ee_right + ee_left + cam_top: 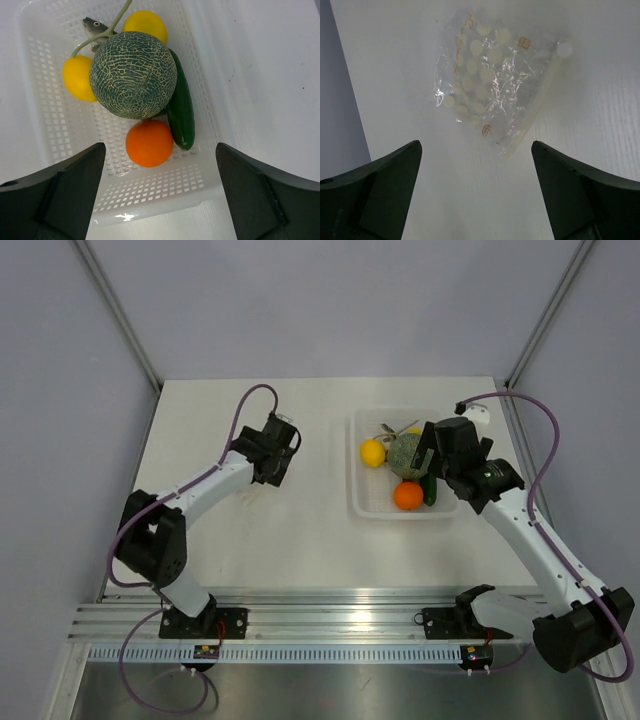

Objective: Place the food in the zip-top bag and seal the zipper
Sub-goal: Pick up the zipper food storage bag at the center of the board.

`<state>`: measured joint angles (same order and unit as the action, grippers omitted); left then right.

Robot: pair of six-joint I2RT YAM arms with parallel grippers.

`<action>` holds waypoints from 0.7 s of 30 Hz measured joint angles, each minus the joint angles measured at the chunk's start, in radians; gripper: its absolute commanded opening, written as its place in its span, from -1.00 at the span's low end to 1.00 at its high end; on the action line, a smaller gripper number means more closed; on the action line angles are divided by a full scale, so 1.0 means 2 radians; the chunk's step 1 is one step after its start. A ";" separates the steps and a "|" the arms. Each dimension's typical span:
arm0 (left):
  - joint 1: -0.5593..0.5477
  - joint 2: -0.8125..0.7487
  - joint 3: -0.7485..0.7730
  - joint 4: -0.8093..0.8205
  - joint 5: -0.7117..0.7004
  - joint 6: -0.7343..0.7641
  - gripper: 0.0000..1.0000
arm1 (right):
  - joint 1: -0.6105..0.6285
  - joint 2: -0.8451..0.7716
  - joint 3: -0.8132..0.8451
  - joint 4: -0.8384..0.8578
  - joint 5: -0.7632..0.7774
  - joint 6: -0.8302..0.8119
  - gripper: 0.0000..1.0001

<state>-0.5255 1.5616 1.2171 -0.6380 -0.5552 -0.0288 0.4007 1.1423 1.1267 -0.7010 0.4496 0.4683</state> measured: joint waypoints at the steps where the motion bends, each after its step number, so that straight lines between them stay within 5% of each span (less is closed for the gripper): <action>1: -0.005 0.019 0.000 -0.002 -0.004 0.001 0.65 | 0.000 -0.002 -0.001 0.000 0.000 0.000 0.99; 3: -0.015 0.052 0.000 -0.008 -0.009 0.002 0.42 | 0.000 -0.009 -0.004 0.001 0.000 0.000 0.99; 21: -0.023 0.167 0.032 -0.011 -0.029 0.009 0.27 | 0.000 -0.022 -0.009 0.001 -0.004 0.004 0.99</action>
<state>-0.5705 1.8957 1.2819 -0.6605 -0.6136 -0.0113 0.4007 1.0985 1.1095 -0.6994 0.4423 0.4759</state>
